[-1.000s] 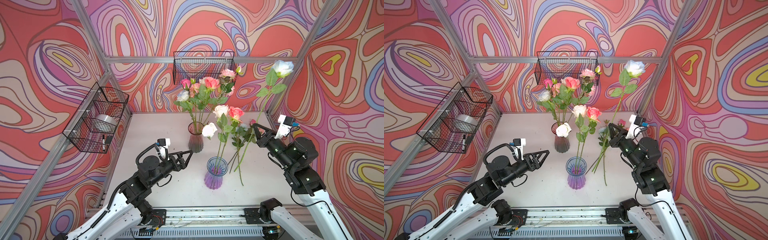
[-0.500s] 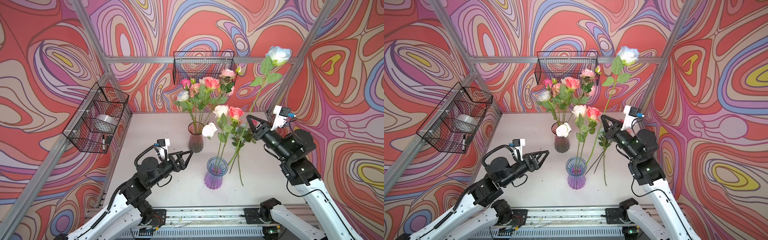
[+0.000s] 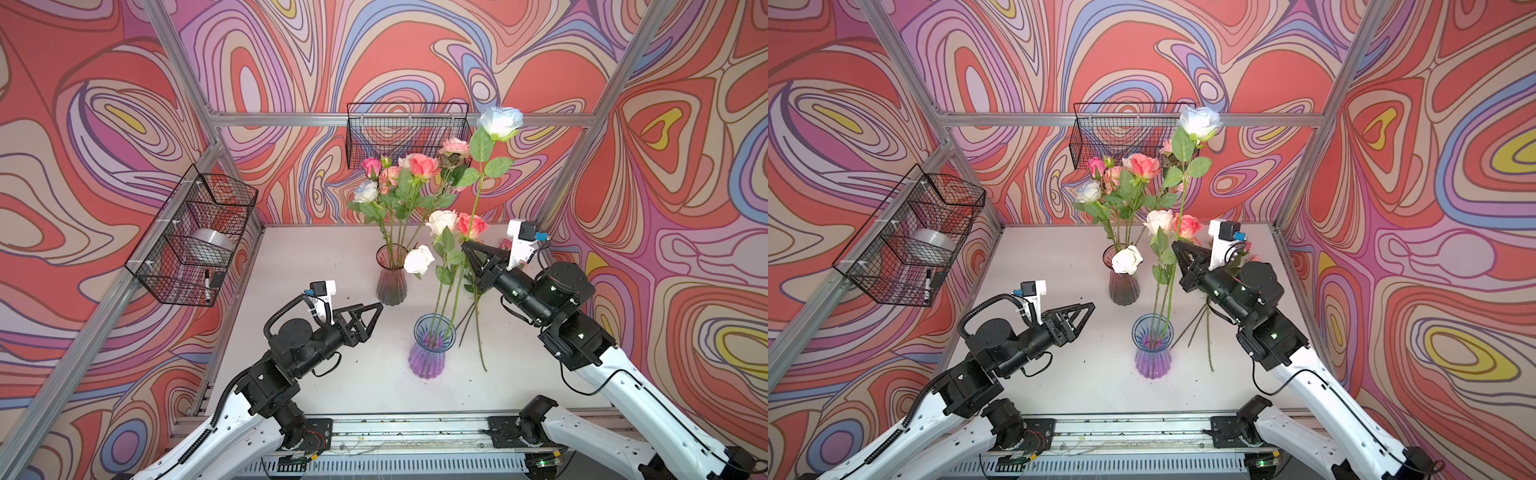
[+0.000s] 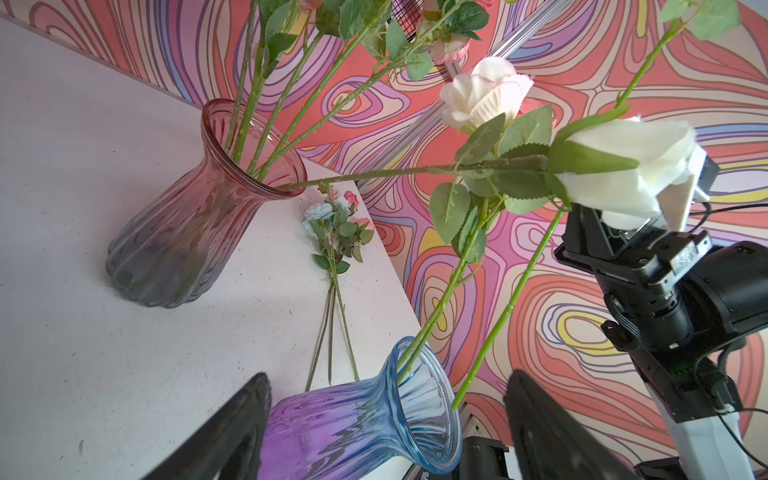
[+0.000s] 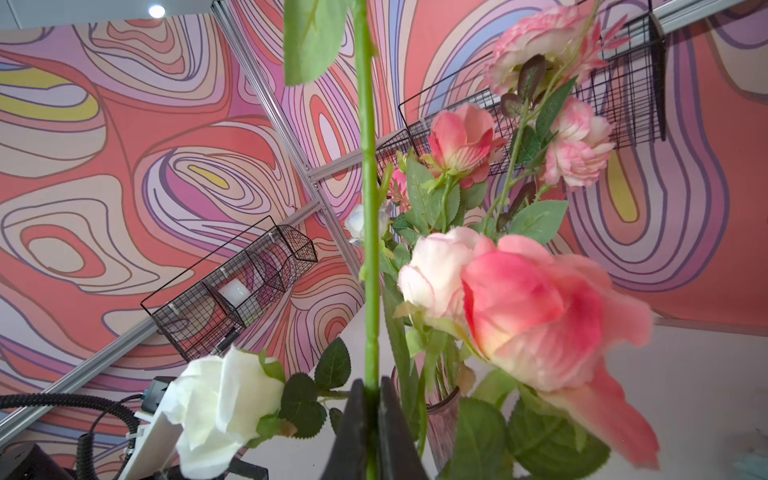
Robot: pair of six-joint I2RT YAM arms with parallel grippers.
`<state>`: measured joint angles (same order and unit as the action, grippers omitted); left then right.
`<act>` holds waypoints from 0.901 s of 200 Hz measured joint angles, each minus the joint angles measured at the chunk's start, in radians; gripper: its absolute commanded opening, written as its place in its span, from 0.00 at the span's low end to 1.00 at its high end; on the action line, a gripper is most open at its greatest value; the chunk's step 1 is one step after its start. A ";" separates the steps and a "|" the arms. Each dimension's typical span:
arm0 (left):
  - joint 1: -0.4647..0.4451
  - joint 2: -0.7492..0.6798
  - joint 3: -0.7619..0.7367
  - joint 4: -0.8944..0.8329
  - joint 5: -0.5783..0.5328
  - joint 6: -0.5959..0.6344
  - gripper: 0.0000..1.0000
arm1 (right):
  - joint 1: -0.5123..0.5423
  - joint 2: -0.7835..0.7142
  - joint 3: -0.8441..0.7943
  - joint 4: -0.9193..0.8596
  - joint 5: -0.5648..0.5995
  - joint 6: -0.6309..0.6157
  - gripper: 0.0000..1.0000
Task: Arrange the flowers into the vase
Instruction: 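Lower the white rose stem into the purple-blue vase with the right gripper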
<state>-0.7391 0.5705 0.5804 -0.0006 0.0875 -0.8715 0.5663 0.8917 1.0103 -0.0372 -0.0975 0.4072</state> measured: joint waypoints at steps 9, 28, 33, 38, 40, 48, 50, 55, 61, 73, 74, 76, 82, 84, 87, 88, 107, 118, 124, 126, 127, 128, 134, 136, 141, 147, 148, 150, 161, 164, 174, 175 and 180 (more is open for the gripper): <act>0.000 -0.004 -0.005 0.000 -0.003 0.000 0.89 | 0.001 0.000 -0.011 0.001 0.001 -0.007 0.00; 0.000 -0.009 -0.016 0.000 -0.009 0.000 0.89 | 0.007 0.000 -0.039 0.001 0.002 -0.019 0.00; 0.000 -0.009 -0.018 0.000 -0.010 0.000 0.89 | 0.010 0.000 -0.046 0.002 0.002 -0.022 0.00; 0.000 -0.009 -0.020 0.000 -0.010 0.000 0.89 | 0.014 0.000 -0.053 0.002 0.002 -0.024 0.00; 0.000 -0.009 -0.021 0.000 -0.010 0.000 0.89 | 0.015 0.000 -0.055 0.002 0.002 -0.025 0.00; 0.000 -0.009 -0.025 0.000 -0.010 0.000 0.89 | 0.021 0.000 -0.066 0.004 0.003 -0.027 0.00; 0.000 -0.009 -0.026 0.000 -0.010 0.000 0.89 | 0.023 0.000 -0.069 0.005 0.003 -0.028 0.00; 0.000 -0.009 -0.028 0.000 -0.010 0.000 0.89 | 0.028 -0.002 -0.077 0.006 0.004 -0.029 0.00; 0.000 -0.009 -0.029 0.000 -0.010 0.000 0.89 | 0.034 -0.004 -0.087 0.008 0.005 -0.029 0.00; 0.000 -0.008 -0.031 0.000 -0.010 0.000 0.89 | 0.047 -0.013 -0.114 0.013 0.007 -0.027 0.00; 0.000 -0.008 -0.032 0.000 -0.011 0.000 0.89 | 0.048 -0.014 -0.117 0.014 0.007 -0.027 0.00; 0.000 -0.008 -0.032 0.000 -0.011 0.000 0.89 | 0.050 -0.016 -0.121 0.014 0.007 -0.027 0.00; 0.000 -0.008 -0.032 0.000 -0.011 0.000 0.89 | 0.057 -0.022 -0.134 0.015 0.008 -0.025 0.00; 0.000 -0.008 -0.032 0.000 -0.011 0.000 0.89 | 0.059 -0.024 -0.138 0.015 0.008 -0.025 0.00; 0.000 -0.008 -0.032 0.001 -0.011 0.000 0.89 | 0.062 -0.026 -0.142 0.015 0.008 -0.024 0.00; 0.000 -0.008 -0.032 0.001 -0.011 0.000 0.89 | 0.064 -0.027 -0.144 0.015 0.008 -0.024 0.00; 0.000 -0.008 -0.035 0.004 -0.016 -0.002 0.89 | 0.083 -0.042 -0.166 0.014 0.008 -0.023 0.02; 0.000 -0.008 -0.040 0.007 -0.018 -0.004 0.89 | 0.091 -0.050 -0.174 0.014 0.008 -0.023 0.09; 0.000 -0.007 -0.042 0.008 -0.018 -0.005 0.89 | 0.094 -0.055 -0.177 0.014 0.008 -0.024 0.12; 0.000 -0.006 -0.044 0.008 -0.018 -0.005 0.89 | 0.095 -0.058 -0.179 0.014 0.008 -0.023 0.13; 0.000 -0.006 -0.044 0.008 -0.018 -0.005 0.89 | 0.095 -0.059 -0.179 0.014 0.008 -0.024 0.14; 0.000 -0.006 -0.044 0.008 -0.018 -0.006 0.89 | 0.095 -0.060 -0.180 0.014 0.008 -0.025 0.14; 0.000 -0.005 -0.046 0.008 -0.018 -0.008 0.89 | 0.098 -0.066 -0.182 0.009 0.007 -0.025 0.16; 0.000 -0.005 -0.046 0.008 -0.018 -0.008 0.89 | 0.098 -0.067 -0.182 0.008 0.007 -0.029 0.17; 0.000 -0.003 -0.050 0.014 -0.018 -0.012 0.89 | 0.100 -0.072 -0.183 0.006 0.005 -0.027 0.18; 0.000 -0.002 -0.057 0.021 -0.018 -0.013 0.89 | 0.101 -0.078 -0.185 0.005 0.003 -0.027 0.20; 0.000 -0.002 -0.060 0.024 -0.018 -0.014 0.89 | 0.101 -0.079 -0.186 0.003 0.003 -0.028 0.20; 0.000 -0.002 -0.062 0.024 -0.018 -0.015 0.89 | 0.101 -0.080 -0.186 0.003 0.003 -0.030 0.20; 0.000 0.000 -0.078 0.028 -0.018 -0.019 0.89 | 0.103 -0.090 -0.192 0.000 -0.001 -0.027 0.22; 0.000 0.001 -0.080 0.027 -0.018 -0.019 0.89 | 0.103 -0.093 -0.194 -0.001 -0.002 -0.029 0.22; 0.000 0.005 -0.090 0.027 -0.018 -0.023 0.89 | 0.105 -0.099 -0.202 -0.006 -0.003 -0.027 0.22; 0.000 0.005 -0.090 0.028 -0.018 -0.023 0.89 | 0.105 -0.099 -0.202 -0.007 -0.003 -0.027 0.22; 0.000 0.007 -0.093 0.027 -0.018 -0.023 0.89 | 0.106 -0.101 -0.206 -0.009 -0.003 -0.027 0.22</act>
<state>-0.7395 0.5777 0.4870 0.0269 0.0696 -0.8948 0.6720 0.7902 0.8040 -0.0460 -0.1009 0.3805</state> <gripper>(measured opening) 0.892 0.222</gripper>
